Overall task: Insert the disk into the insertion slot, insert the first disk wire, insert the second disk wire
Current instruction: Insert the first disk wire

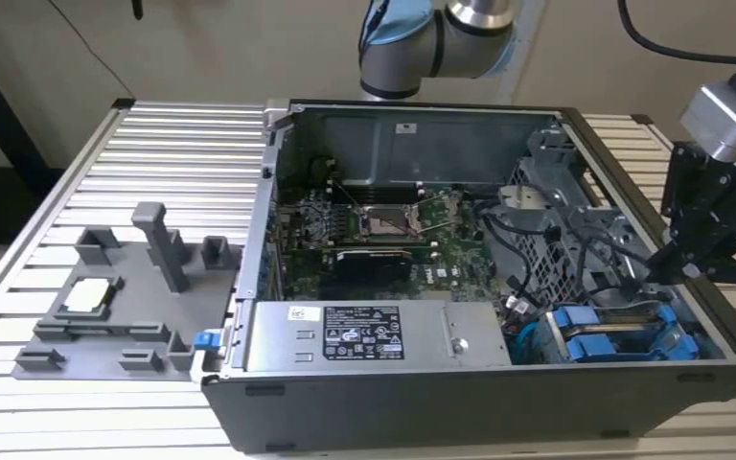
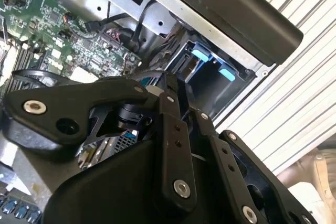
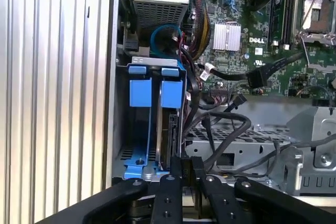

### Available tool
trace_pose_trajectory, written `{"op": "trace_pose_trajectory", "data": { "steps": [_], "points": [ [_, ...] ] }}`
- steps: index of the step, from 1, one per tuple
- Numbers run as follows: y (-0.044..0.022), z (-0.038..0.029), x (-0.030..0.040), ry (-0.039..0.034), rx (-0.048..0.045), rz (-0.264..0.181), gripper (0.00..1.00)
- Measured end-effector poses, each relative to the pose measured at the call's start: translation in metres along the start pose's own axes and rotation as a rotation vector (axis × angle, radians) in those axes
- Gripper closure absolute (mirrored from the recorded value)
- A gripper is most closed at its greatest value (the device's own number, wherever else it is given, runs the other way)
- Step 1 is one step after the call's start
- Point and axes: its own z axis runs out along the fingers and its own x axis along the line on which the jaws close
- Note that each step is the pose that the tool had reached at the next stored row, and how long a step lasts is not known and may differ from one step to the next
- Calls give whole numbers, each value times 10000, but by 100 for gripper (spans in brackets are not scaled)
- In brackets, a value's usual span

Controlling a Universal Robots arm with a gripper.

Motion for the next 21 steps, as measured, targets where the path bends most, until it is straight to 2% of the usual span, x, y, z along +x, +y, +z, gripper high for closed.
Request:
{"op": "trace_pose_trajectory", "data": {
  "steps": [2,3,7,11,15,21],
  "points": [
    [44,31,3,1,18,1,81],
    [58,73,7,6,93,104,81],
    [58,133,12,11,155,500,81],
    [59,203,19,44,170,585,81],
    [57,294,27,55,333,562,81],
    [45,326,31,88,337,561,81]
  ]
}}
